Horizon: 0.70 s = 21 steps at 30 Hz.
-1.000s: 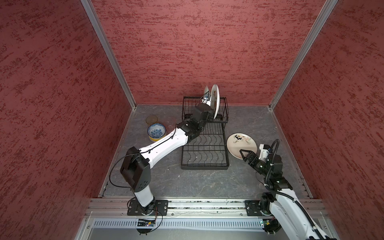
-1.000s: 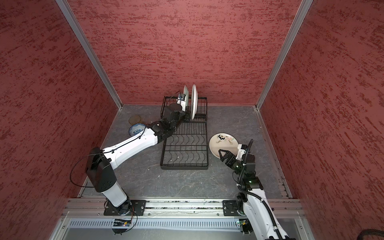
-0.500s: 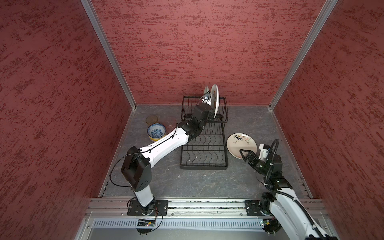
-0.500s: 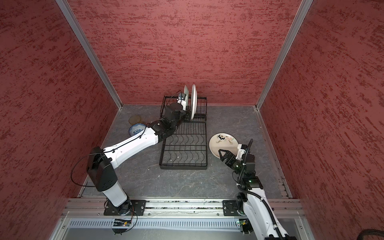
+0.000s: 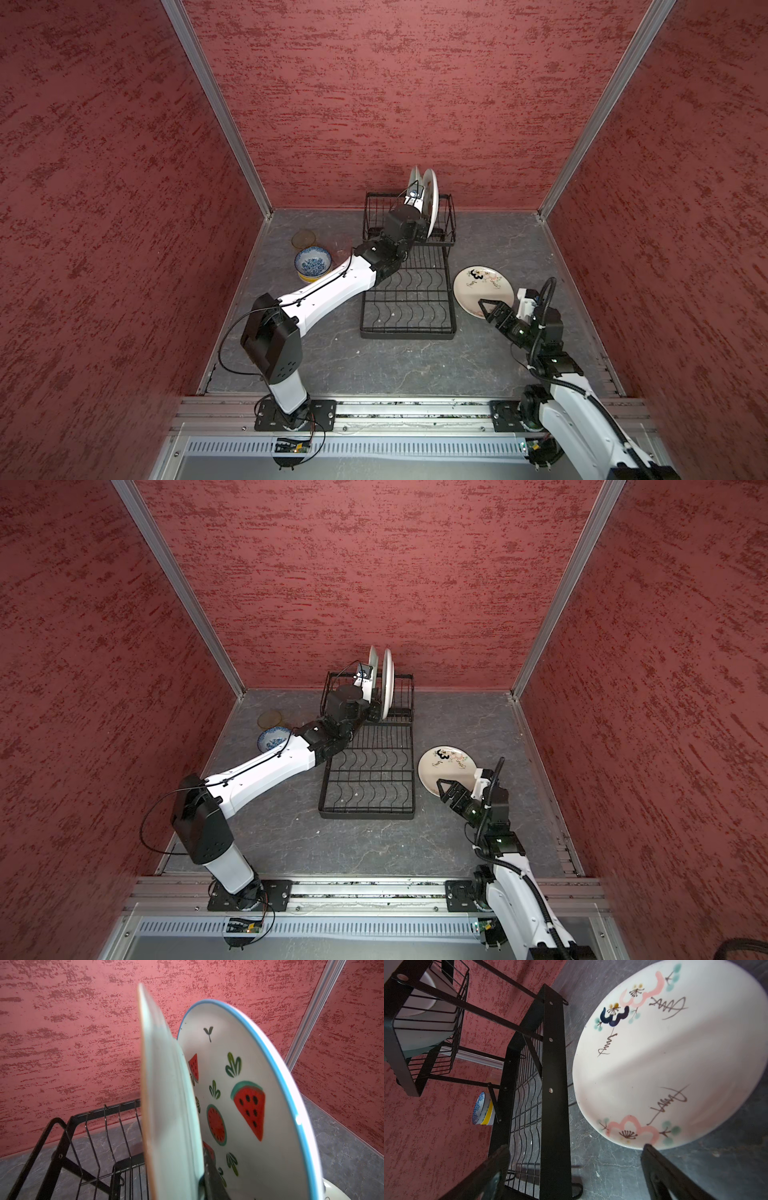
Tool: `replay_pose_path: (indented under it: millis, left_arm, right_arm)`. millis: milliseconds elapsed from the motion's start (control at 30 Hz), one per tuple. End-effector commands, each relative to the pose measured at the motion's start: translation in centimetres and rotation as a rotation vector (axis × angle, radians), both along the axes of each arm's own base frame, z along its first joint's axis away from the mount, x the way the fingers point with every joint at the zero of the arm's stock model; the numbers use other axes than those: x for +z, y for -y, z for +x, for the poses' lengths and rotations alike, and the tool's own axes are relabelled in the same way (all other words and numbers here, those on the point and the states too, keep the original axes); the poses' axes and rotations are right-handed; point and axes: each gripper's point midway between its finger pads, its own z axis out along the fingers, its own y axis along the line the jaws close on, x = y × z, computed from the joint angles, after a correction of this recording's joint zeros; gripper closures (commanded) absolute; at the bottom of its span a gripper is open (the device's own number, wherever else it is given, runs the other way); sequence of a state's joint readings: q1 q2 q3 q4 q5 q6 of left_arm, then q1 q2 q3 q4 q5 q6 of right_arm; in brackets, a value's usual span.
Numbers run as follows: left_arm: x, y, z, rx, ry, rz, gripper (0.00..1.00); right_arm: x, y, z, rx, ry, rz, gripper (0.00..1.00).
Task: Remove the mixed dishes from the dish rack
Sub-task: 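Lift the pale green plate up out of the rack with the left gripper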
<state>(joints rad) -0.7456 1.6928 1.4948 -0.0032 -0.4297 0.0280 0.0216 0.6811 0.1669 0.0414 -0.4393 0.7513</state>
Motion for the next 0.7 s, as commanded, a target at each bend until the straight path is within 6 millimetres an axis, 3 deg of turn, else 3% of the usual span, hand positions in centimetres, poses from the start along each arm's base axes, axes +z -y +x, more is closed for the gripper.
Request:
replay_pose_path:
  millis: [0, 300, 667]
  left_arm:
    - [8.7, -3.0, -1.0, 0.066, 0.227, -0.107, 1.00]
    - [10.8, -3.6, -2.1, 0.055, 0.296, -0.106, 1.00]
    - [13.7, -3.6, -5.2, -0.001, 0.389, -0.110, 1.00]
  right_arm:
    - [0.8, 0.4, 0.6, -0.022, 0.042, -0.014, 0.01]
    - [0.4, 0.5, 0.7, -0.023, 0.029, -0.019, 0.01]
    - [-0.1, 0.4, 0.7, -0.019, 0.023, -0.012, 0.01]
